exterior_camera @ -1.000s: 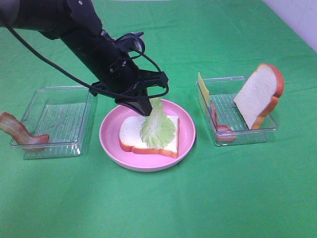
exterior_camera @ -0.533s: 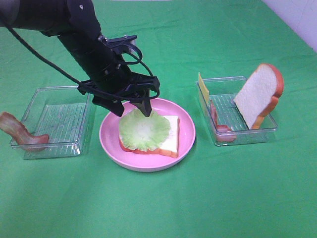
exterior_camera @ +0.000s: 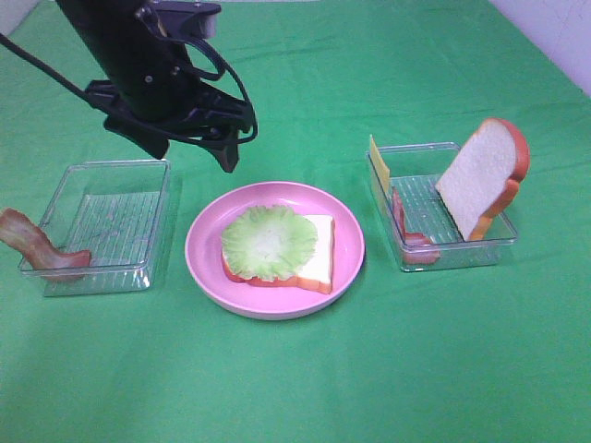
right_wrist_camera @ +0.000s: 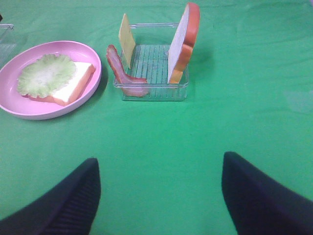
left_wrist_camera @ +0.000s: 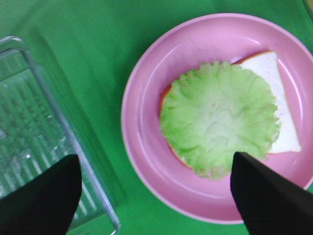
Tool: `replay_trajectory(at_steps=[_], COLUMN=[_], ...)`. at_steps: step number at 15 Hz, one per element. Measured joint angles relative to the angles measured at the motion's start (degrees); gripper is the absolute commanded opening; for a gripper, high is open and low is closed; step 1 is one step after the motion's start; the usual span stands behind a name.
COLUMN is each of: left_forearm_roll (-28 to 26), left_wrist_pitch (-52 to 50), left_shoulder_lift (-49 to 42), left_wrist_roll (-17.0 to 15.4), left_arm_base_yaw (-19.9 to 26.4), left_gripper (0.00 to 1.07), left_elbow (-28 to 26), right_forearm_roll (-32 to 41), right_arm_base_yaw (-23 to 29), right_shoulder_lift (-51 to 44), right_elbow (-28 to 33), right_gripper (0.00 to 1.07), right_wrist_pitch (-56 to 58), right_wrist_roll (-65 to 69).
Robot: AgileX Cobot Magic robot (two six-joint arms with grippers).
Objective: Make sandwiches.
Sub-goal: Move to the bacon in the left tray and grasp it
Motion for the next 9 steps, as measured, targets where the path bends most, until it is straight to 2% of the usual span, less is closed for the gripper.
replay_trajectory(at_steps=[1,4,6,8,9], left_forearm_roll=[0.00,9.68,13.75,14.15,16.04], left_wrist_pitch=[0.00,10.94,17.19,17.70,18.28], left_shoulder_lift=[0.00,-4.87,-5.04,-5.04,-5.04], left_wrist_roll=[0.00,-5.39,-5.90,-5.90,-5.90], left_arm_base_yaw=[0.00,0.00,0.06,0.06,0.06], left_gripper=[0.80,0.80,0.80,0.80,0.80], left_elbow=[0.00,-0.06,-0.06,-0.06,-0.06], right_forearm_roll=[0.00,0.00,0.00,0.00,0.00], right_arm_base_yaw=[0.00,0.00,0.00,0.00,0.00], right_shoulder_lift=[0.00,0.00,0.00,0.00,0.00], right_elbow=[0.00,0.00,0.00,0.00,0.00], right_gripper=[0.67,0.67,0.67,0.67,0.67], right_wrist_pitch=[0.00,0.00,0.00,0.00,0.00], right_wrist_roll=[0.00,0.00,0.00,0.00,0.00])
